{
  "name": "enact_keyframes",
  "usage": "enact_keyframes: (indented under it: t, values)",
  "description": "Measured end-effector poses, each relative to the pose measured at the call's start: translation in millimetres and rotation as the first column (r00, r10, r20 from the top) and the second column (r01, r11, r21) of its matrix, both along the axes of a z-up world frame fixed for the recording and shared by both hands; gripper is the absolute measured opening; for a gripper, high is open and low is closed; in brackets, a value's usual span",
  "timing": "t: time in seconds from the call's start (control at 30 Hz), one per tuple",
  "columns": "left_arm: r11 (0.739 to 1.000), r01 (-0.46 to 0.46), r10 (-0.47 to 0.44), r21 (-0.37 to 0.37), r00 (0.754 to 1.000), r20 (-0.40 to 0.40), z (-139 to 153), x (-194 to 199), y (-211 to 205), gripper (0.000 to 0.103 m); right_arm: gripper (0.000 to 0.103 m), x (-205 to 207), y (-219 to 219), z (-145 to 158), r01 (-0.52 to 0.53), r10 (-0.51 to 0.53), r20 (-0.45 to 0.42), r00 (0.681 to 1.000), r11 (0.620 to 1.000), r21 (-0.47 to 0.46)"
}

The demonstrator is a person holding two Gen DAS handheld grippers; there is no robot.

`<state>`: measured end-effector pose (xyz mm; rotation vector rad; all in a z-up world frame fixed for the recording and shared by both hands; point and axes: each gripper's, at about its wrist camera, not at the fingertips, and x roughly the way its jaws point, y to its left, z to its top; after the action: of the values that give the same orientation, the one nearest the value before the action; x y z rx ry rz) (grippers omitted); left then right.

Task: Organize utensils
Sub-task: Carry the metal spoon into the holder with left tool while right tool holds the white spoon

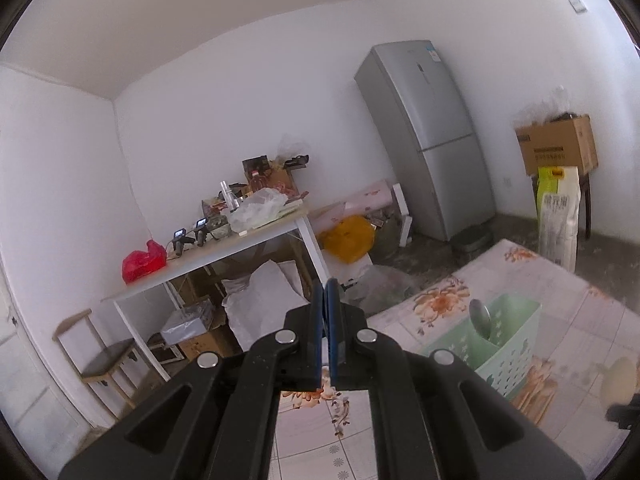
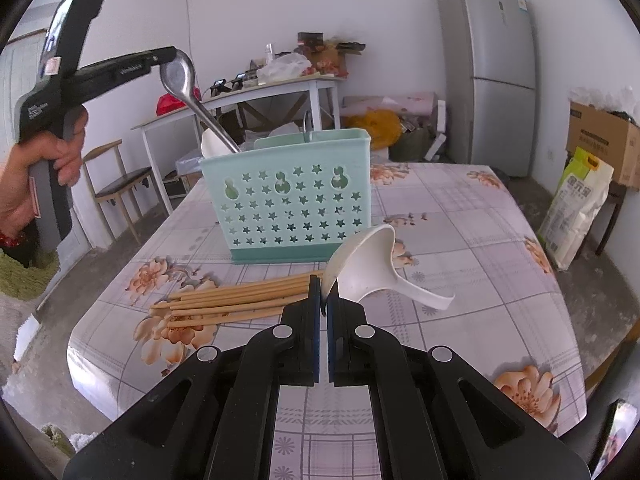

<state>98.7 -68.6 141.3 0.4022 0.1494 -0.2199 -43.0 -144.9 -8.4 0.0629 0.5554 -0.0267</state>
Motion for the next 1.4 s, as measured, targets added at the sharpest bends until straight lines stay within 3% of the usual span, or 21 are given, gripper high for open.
enact_keyframes:
  t: [0.47, 0.8, 1.17, 1.4]
  values:
    - [0.998, 0.054, -0.058, -0.039, 0.994, -0.096, -20, 16, -14, 0.004, 0.001, -1, -2, 0, 0.003, -0.003, 0.0, 1.0, 1.0, 0.008]
    - [0.988, 0.05, -0.071, -0.145, 0.987, -0.144, -18, 12, -1, 0.035, 0.001, -3, -3, 1, 0.005, -0.005, 0.003, 1.0, 1.0, 0.013]
    - [0.981, 0.009, -0.056, -0.195, 0.97, -0.236, -43, -7, 35, 0.053, 0.001, -2, -5, 3, 0.01, -0.01, 0.005, 1.0, 1.0, 0.027]
    - [0.973, -0.046, -0.037, -0.226, 0.936, -0.349, -78, -15, 56, 0.063, 0.001, -3, -3, 7, 0.009, -0.009, 0.013, 1.0, 1.0, 0.029]
